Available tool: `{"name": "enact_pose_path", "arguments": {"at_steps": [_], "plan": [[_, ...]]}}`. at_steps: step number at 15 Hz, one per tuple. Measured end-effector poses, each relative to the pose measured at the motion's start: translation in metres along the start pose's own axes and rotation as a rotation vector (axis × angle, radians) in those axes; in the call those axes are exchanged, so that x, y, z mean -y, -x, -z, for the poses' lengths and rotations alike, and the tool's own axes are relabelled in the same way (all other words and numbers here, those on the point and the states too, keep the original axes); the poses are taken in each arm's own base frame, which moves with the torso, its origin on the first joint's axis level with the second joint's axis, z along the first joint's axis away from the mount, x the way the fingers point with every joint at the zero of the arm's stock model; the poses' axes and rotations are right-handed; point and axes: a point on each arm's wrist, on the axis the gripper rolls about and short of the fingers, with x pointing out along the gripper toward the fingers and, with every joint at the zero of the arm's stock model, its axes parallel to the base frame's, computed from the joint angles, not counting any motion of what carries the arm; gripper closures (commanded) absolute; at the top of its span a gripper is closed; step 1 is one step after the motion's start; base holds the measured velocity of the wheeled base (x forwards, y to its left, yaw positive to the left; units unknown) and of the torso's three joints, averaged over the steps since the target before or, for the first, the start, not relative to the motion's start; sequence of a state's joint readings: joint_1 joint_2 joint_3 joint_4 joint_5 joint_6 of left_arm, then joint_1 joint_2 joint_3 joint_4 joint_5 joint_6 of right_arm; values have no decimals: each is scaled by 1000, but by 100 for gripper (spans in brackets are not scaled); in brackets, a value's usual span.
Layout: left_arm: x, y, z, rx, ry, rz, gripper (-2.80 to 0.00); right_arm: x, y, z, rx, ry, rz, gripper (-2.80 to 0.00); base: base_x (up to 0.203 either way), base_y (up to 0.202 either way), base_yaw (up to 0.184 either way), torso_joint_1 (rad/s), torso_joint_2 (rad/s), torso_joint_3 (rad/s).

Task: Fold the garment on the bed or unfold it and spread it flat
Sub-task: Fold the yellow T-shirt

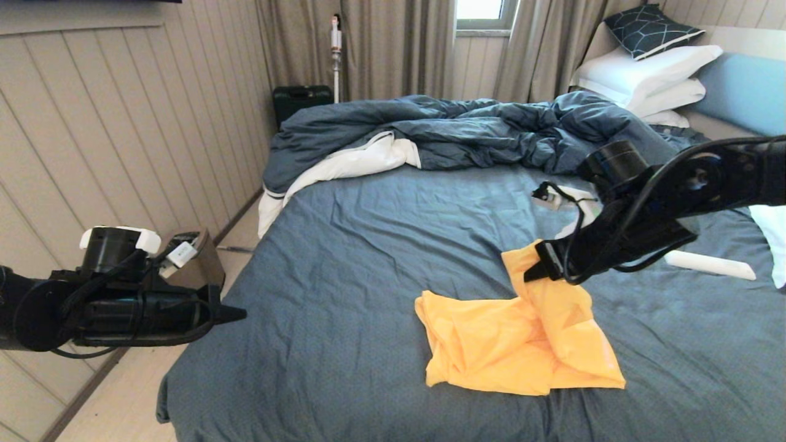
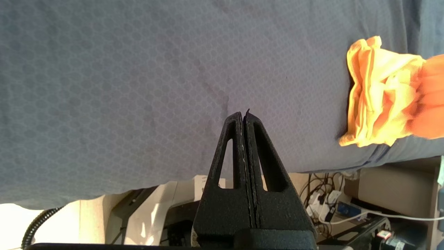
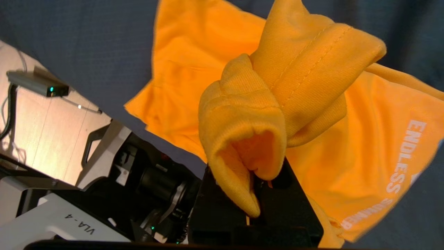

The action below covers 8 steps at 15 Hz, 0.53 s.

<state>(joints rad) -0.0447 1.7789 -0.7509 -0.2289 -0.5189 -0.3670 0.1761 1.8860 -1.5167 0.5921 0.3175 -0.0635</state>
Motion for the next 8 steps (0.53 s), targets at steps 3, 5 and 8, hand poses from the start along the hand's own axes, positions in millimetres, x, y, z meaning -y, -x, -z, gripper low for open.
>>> {"name": "enact_pose_path", "arguments": {"at_steps": [3,5,8], "plan": [[0,1,1,0,0,-1,0,-21,-37,-8,-55,25,-29,0,0,0,0,0,0,0],[0,1,2,-4,1,0,0,-31,-60,-10,-92,46,-20,0,0,0,0,0,0,0],[1,0,4,-17,-2,18,0,-39,-88,-12,-130,49,-8,0,0,0,0,0,0,0]]}}
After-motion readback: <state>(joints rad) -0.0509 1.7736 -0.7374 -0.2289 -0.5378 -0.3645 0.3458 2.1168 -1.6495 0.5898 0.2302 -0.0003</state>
